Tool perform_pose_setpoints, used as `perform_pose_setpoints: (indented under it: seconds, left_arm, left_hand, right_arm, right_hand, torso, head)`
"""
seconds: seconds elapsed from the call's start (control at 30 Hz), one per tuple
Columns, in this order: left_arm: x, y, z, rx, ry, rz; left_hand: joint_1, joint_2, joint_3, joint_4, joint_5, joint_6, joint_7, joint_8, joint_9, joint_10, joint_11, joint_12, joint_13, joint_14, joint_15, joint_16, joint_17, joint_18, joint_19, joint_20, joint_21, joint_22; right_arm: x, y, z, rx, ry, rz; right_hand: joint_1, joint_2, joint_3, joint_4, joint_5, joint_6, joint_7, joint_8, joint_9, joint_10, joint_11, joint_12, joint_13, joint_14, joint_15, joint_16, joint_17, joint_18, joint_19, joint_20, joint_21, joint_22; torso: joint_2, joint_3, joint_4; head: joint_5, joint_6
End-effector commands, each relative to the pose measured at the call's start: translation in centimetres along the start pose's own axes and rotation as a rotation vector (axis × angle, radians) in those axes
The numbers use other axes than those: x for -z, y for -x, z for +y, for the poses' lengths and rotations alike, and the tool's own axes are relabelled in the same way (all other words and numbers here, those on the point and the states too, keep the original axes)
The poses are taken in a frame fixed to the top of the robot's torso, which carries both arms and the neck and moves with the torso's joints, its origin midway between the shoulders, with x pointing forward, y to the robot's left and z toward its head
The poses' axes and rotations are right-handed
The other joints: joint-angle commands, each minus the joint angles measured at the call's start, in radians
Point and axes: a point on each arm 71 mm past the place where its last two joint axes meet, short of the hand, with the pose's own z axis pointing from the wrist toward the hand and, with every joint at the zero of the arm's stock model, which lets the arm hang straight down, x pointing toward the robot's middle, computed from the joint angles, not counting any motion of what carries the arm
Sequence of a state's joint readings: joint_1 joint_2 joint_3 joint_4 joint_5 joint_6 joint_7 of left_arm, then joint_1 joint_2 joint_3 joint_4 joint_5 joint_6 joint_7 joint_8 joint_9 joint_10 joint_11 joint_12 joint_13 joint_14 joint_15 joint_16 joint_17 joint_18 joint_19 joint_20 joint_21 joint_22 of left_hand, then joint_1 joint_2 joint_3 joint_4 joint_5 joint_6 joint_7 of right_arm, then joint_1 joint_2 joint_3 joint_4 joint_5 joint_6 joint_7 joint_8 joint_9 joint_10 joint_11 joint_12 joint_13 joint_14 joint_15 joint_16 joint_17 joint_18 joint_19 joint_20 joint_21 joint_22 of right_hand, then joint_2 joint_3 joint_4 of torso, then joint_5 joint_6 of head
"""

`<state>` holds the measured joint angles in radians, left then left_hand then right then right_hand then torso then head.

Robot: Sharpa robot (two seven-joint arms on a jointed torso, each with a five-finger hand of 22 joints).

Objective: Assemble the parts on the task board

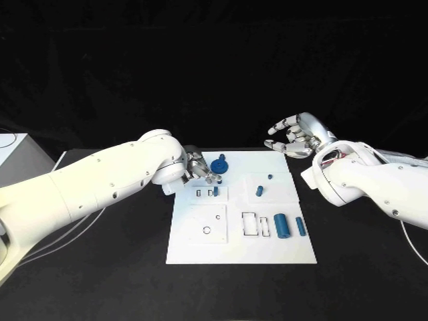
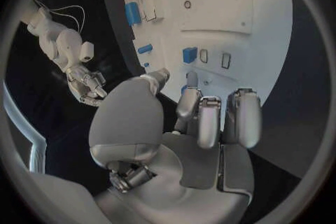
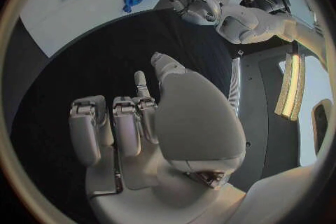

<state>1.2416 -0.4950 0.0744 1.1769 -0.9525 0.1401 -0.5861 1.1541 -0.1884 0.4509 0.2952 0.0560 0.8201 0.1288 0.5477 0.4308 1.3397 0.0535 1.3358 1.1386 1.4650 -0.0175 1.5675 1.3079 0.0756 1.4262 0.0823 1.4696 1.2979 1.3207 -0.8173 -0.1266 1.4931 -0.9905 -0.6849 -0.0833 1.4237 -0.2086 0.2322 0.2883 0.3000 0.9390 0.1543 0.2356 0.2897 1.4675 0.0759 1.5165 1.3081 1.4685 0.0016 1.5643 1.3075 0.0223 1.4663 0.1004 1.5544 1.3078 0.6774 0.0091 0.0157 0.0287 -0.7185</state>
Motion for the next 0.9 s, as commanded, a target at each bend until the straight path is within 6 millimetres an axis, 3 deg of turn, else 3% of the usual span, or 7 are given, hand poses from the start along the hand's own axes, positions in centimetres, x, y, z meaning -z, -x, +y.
perform_pose_setpoints:
  seconds: [0.03, 0.23, 0.37, 0.53, 0.9]
  left_arm:
    - [-0.1, -0.1, 0.0, -0.085, 0.037, 0.027]
    - [-0.5, -0.2, -0.2, -0.121, 0.055, 0.057]
    - [-0.8, -0.4, -0.5, -0.126, 0.057, 0.068]
    - [-1.0, -0.4, -0.7, -0.124, 0.059, 0.071]
    - [-1.3, -0.8, -1.0, -0.105, 0.054, 0.108]
  left_hand:
    - [-0.005, 0.009, -0.007, -0.001, -0.004, -0.001, 0.001, 0.007, 0.005, -0.015, -0.002, -0.011, -0.012, 0.106, 0.007, 0.003, 0.263, -0.019, 0.002, 0.006, 0.006, 0.001]
    - [-0.006, 0.02, 0.023, -0.003, -0.003, -0.015, 0.0, 0.016, 0.02, -0.025, -0.003, -0.022, -0.029, 0.106, 0.006, 0.003, 0.263, -0.02, 0.002, 0.005, 0.008, 0.005]
    - [-0.02, 0.001, 0.074, -0.002, -0.004, -0.026, 0.002, 0.023, 0.036, -0.029, -0.001, -0.026, -0.035, 0.106, 0.007, 0.003, 0.263, -0.02, 0.002, 0.006, 0.009, 0.006]
    - [-0.044, -0.009, 0.079, -0.001, -0.005, -0.027, 0.002, 0.028, 0.044, -0.028, -0.001, -0.026, -0.037, 0.106, 0.008, 0.003, 0.263, -0.02, 0.002, 0.006, 0.009, 0.007]
    - [-0.046, -0.01, 0.08, -0.002, -0.005, -0.027, 0.002, 0.028, 0.045, -0.034, -0.001, -0.031, -0.047, 0.106, 0.008, 0.003, 0.263, -0.02, 0.002, 0.006, 0.009, 0.007]
  right_arm:
    - [-0.1, -0.1, 0.0, 0.002, -0.004, 0.019]
    - [-0.1, -0.1, -0.1, 0.008, -0.009, 0.021]
    - [-0.1, 0.0, -0.2, 0.011, -0.012, 0.021]
    - [-0.1, 0.0, -0.2, 0.012, -0.013, 0.022]
    - [-0.2, -0.2, -0.1, 0.017, -0.014, 0.027]
  right_hand:
    - [-0.012, 0.001, 0.006, -0.001, 0.003, -0.007, 0.0, 0.004, 0.002, 0.049, -0.004, -0.002, 0.221, 0.102, -0.005, 0.006, 0.263, -0.016, 0.096, -0.004, -0.004, 0.244]
    - [-0.012, 0.001, 0.006, -0.001, 0.003, -0.007, 0.0, 0.004, 0.002, 0.049, -0.004, -0.002, 0.221, 0.102, -0.005, 0.006, 0.263, -0.016, 0.096, -0.004, -0.004, 0.244]
    - [-0.013, 0.0, 0.006, -0.001, 0.004, -0.008, 0.0, 0.004, 0.002, 0.048, -0.004, -0.002, 0.22, 0.102, -0.005, 0.006, 0.263, -0.016, 0.096, -0.004, -0.004, 0.244]
    - [-0.013, 0.0, 0.006, -0.001, 0.004, -0.008, 0.0, 0.004, 0.002, 0.048, -0.004, -0.002, 0.22, 0.102, -0.005, 0.006, 0.263, -0.016, 0.096, -0.004, -0.004, 0.244]
    - [-0.016, 0.001, 0.007, -0.001, 0.004, -0.009, 0.0, 0.004, 0.003, 0.049, -0.004, -0.002, 0.221, 0.102, -0.005, 0.006, 0.263, -0.016, 0.096, -0.003, -0.004, 0.244]
  torso:
    - [0.002, -0.0005, -0.0003]
    - [0.003, 0.0001, 0.0001]
    - [0.003, -0.0023, 0.0005]
    - [0.003, -0.001, 0.0006]
    - [0.005, -0.0018, 0.001]
  head:
    - [-0.003, -0.001]
    - [-0.006, -0.004]
    - [-0.013, -0.006]
    - [-0.012, -0.009]
    - [-0.011, -0.014]
